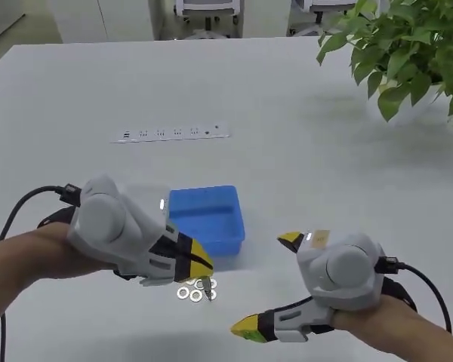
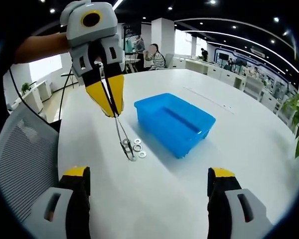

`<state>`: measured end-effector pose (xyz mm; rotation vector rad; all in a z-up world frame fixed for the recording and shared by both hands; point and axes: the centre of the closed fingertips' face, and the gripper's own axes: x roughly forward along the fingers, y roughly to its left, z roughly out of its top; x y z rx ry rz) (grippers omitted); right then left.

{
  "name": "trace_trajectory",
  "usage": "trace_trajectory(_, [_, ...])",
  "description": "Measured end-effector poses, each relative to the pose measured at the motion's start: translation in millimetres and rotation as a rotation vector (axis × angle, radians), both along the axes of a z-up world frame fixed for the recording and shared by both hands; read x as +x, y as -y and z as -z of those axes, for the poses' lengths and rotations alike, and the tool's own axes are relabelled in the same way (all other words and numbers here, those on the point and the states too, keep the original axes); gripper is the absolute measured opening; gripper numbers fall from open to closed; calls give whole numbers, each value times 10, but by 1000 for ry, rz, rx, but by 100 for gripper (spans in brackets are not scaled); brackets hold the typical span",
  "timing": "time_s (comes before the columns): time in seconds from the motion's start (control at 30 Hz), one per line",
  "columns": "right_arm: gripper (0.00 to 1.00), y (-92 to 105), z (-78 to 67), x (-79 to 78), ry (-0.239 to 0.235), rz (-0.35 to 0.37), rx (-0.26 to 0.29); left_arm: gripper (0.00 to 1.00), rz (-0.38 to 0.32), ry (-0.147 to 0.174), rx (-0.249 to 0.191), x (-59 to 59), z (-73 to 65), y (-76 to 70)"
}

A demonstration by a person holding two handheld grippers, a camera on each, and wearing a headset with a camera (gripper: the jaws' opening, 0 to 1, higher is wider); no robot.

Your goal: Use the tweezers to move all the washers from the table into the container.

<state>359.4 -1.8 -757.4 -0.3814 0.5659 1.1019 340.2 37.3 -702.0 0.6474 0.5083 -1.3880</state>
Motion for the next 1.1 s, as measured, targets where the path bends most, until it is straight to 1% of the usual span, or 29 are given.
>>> trace_trajectory(0.13, [97, -36, -1, -4, 0, -17, 5, 5, -3, 0, -2, 4, 2, -3])
trace_trajectory(0.2, [94, -64, 9, -8, -7, -29, 5, 5, -8, -2, -4, 13, 3, -3])
trace_trajectory(0.3, [92, -120, 20, -11, -1, -56, 3, 5, -15, -5, -6, 18, 1, 1])
trace_trajectory(0.37, [89, -150, 25, -14, -4, -68, 3, 5, -20, -1, -5, 29, 2, -4])
trace_trajectory(0.5, [85, -238, 26, -13, 17, -104, 1, 5, -25, -6, -8, 23, 6, -11])
trace_trajectory(0.6, [77, -300, 25, -34, 25, -146, 2, 5, -24, -3, -8, 20, 8, -12])
trace_trajectory(0.67, [71, -350, 17, -46, 52, -189, 3, 5, -26, -4, -10, 19, 12, -12])
trace_trajectory(0.73, [66, -387, 30, -58, 38, -200, 6, 5, -26, -6, -11, 15, 11, -12])
trace_trajectory(0.87, [52, -464, 44, -75, 40, -241, 5, 5, -40, -10, -10, 42, 24, -16])
trace_trajectory(0.97, [43, -515, 58, -101, 41, -276, -2, 5, -37, -13, -10, 30, 30, -7])
trace_trajectory(1.1, [34, -563, 85, -121, 50, -319, -14, 5, -36, -18, -7, 36, 45, -6])
